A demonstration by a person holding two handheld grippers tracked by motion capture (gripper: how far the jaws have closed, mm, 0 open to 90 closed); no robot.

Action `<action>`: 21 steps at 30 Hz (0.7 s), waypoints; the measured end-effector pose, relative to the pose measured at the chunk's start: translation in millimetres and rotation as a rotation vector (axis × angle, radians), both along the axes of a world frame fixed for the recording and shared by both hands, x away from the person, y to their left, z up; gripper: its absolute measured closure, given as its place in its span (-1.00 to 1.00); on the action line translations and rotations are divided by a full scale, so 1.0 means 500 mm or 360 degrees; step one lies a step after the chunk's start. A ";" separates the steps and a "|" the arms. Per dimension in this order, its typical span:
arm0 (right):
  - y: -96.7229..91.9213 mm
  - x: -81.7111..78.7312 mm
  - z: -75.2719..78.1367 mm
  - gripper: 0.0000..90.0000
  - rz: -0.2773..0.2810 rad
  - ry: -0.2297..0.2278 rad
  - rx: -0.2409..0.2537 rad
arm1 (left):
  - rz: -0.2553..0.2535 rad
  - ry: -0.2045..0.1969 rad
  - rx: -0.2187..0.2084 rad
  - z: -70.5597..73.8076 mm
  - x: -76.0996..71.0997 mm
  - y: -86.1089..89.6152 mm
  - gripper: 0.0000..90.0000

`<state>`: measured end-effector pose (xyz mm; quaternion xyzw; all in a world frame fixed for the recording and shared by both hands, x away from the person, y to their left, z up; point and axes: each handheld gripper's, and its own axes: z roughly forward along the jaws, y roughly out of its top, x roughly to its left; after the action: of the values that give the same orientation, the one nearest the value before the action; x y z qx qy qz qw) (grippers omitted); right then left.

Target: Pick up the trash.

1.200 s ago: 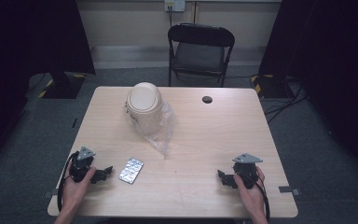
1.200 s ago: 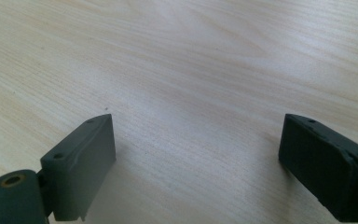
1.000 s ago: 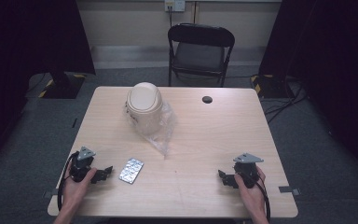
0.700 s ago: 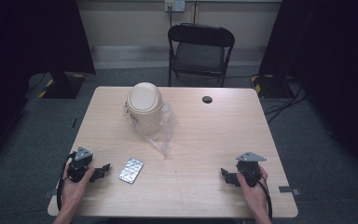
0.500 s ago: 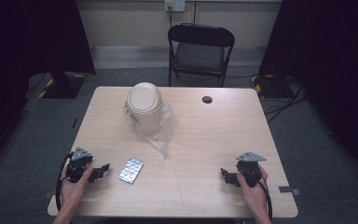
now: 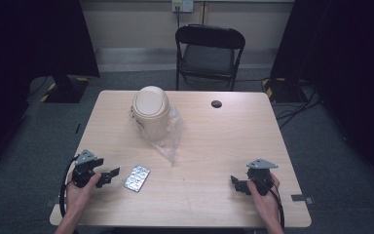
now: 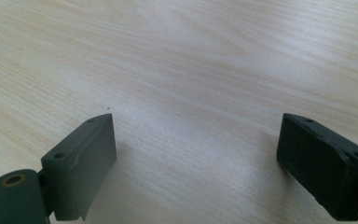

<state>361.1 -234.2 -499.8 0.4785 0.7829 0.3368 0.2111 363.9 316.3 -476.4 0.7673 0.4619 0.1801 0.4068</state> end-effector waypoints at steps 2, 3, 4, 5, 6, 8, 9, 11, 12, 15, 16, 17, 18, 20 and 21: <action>0.000 0.000 0.000 -0.76 0.0002 -0.0001 -0.0001 | -0.0018 -0.0008 0.0010 0.006 0.002 -0.001 -0.60; 0.000 0.000 0.000 -0.76 0.0000 0.0000 0.0000 | -0.0024 -0.0009 0.0006 0.007 0.004 -0.001 -0.60; 0.000 0.000 0.000 -0.76 0.0002 -0.0001 0.0000 | -0.0030 -0.0005 -0.0001 0.008 0.005 -0.001 -0.60; 0.000 0.000 0.000 -0.76 0.0000 0.0000 0.0000 | -0.0031 0.0001 -0.0024 0.008 0.006 -0.001 -0.60; 0.000 0.000 0.000 -0.76 0.0000 0.0000 0.0000 | -0.0038 0.0007 -0.0049 0.009 0.007 -0.001 -0.60; 0.000 0.000 0.000 -0.76 0.0000 0.0000 0.0000 | -0.0058 -0.0001 0.0001 0.013 0.009 -0.005 -0.58; 0.000 0.000 0.000 -0.76 0.0002 -0.0001 0.0000 | -0.0060 -0.0013 0.0016 0.015 0.009 -0.008 -0.58; 0.000 0.000 0.000 -0.76 0.0001 0.0000 0.0000 | -0.0084 -0.0013 0.0002 0.019 0.012 -0.010 -0.57; 0.000 0.000 0.000 -0.76 0.0000 0.0000 0.0000 | -0.0085 -0.0024 -0.0001 0.021 0.014 -0.013 -0.57; 0.000 0.000 0.000 -0.76 0.0000 0.0000 0.0000 | -0.0121 -0.0037 0.0022 0.029 0.019 -0.019 -0.57; 0.000 0.000 0.000 -0.76 0.0002 -0.0001 -0.0001 | -0.0131 -0.0042 0.0011 0.031 0.021 -0.021 -0.57; 0.000 0.000 0.000 -0.76 0.0002 -0.0001 0.0000 | -0.0138 -0.0048 -0.0002 0.033 0.024 -0.023 -0.57; 0.000 0.000 0.000 -0.76 0.0002 -0.0001 0.0000 | -0.0144 -0.0054 -0.0012 0.036 0.027 -0.025 -0.57; 0.000 0.000 0.000 -0.76 0.0000 0.0000 0.0000 | -0.0146 -0.0071 -0.0017 0.041 0.033 -0.029 -0.57; 0.000 0.000 0.000 -0.76 0.0002 -0.0001 -0.0001 | -0.0142 -0.0074 -0.0036 0.043 0.035 -0.032 -0.57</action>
<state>361.1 -234.2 -499.8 0.4780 0.7832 0.3369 0.2112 381.6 300.3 -455.2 0.7781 0.4196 0.1742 0.4337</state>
